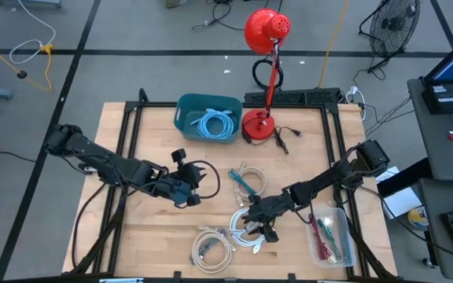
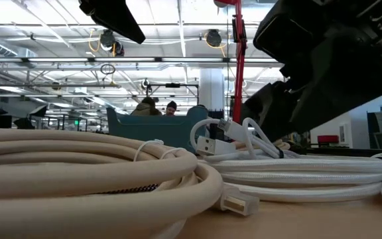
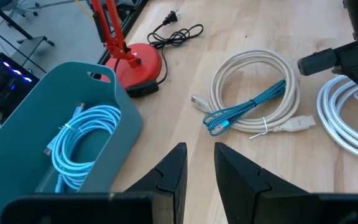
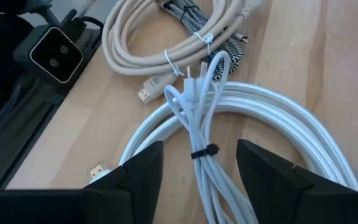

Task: Pick & Place USB Port
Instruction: Put the white charger cable into the transparent bin

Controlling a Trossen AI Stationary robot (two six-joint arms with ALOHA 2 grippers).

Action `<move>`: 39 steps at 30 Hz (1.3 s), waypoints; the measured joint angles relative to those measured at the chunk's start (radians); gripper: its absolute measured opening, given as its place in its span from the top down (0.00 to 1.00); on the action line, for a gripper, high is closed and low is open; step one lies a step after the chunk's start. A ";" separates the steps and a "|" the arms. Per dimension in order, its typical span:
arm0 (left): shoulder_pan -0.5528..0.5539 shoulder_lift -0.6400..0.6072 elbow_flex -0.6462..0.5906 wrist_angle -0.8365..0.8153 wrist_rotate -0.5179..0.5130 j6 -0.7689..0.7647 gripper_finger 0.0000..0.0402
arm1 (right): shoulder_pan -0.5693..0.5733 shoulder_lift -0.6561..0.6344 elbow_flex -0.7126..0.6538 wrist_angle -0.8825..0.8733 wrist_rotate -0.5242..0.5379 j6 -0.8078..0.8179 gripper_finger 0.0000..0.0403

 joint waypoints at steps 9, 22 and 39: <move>0.000 0.000 0.000 -0.001 0.000 0.000 0.79 | 0.002 0.002 0.000 0.007 0.007 0.029 0.55; 0.000 0.000 0.000 0.000 0.001 -0.001 0.79 | 0.020 0.004 0.000 0.010 0.057 0.028 0.56; 0.000 0.000 0.000 0.000 0.028 -0.002 0.79 | -0.015 0.152 0.071 0.081 -0.101 0.065 0.59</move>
